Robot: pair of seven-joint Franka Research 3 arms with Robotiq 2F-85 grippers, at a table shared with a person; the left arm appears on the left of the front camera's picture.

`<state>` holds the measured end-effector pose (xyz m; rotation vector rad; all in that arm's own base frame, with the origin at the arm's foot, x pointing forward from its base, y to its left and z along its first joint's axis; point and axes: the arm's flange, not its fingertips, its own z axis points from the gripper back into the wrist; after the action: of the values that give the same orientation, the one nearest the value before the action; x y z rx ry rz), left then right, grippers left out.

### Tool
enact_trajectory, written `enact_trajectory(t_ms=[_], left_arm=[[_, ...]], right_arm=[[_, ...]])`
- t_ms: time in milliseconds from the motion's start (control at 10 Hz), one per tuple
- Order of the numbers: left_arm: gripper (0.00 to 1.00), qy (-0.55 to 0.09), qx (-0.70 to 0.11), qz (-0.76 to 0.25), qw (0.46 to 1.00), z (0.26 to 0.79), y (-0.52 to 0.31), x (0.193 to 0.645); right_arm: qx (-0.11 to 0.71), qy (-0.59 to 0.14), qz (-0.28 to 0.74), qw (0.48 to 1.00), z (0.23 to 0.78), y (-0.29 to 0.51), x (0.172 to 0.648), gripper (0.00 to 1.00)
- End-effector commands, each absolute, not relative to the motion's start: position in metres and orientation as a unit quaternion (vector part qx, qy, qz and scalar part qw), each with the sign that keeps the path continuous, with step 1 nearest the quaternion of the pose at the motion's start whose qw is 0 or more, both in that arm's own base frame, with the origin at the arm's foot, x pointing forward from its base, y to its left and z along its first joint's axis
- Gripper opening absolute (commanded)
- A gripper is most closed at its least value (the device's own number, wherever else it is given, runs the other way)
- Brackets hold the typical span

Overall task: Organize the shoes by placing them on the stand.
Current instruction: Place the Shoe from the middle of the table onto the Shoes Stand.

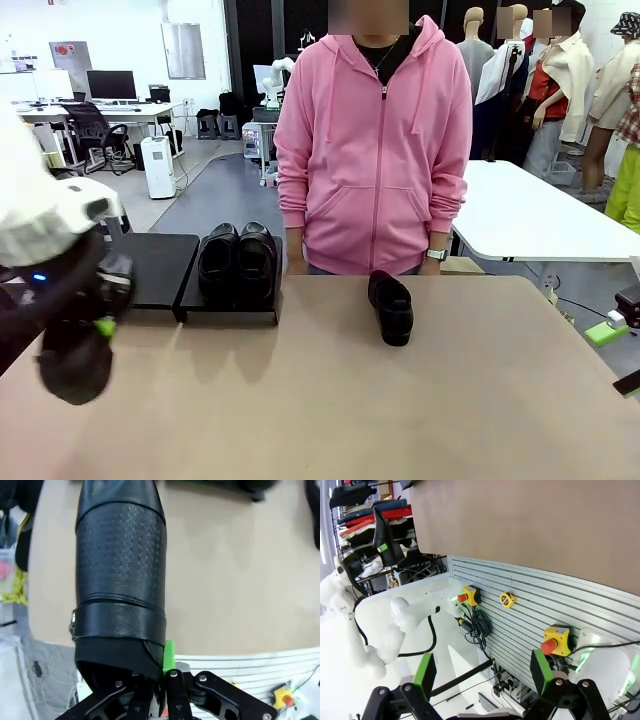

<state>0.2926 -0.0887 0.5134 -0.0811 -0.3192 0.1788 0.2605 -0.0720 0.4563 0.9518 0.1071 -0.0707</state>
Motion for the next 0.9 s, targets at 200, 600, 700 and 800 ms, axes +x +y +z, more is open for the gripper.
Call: enact_trajectory(t_ms=[200,600,700,800], left_arm=[[0.0,-0.159,-0.04,0.089,0.982,0.513,-0.089,0.293],[0.0,-0.126,-0.028,0.096,0.987,0.512,-0.081,0.317],[0.0,-0.124,0.001,0.095,0.988,0.521,-0.067,0.36],[0.0,-0.139,0.012,0.04,0.989,0.529,-0.052,0.413]], right_arm=[[0.466,0.051,-0.043,0.882,0.461,-0.07,0.262,1.0],[0.466,0.051,-0.043,0.882,0.461,-0.07,0.262,1.0],[0.466,0.051,-0.043,0.882,0.461,-0.07,0.262,1.0],[0.466,0.051,-0.043,0.882,0.461,-0.07,0.262,1.0]])
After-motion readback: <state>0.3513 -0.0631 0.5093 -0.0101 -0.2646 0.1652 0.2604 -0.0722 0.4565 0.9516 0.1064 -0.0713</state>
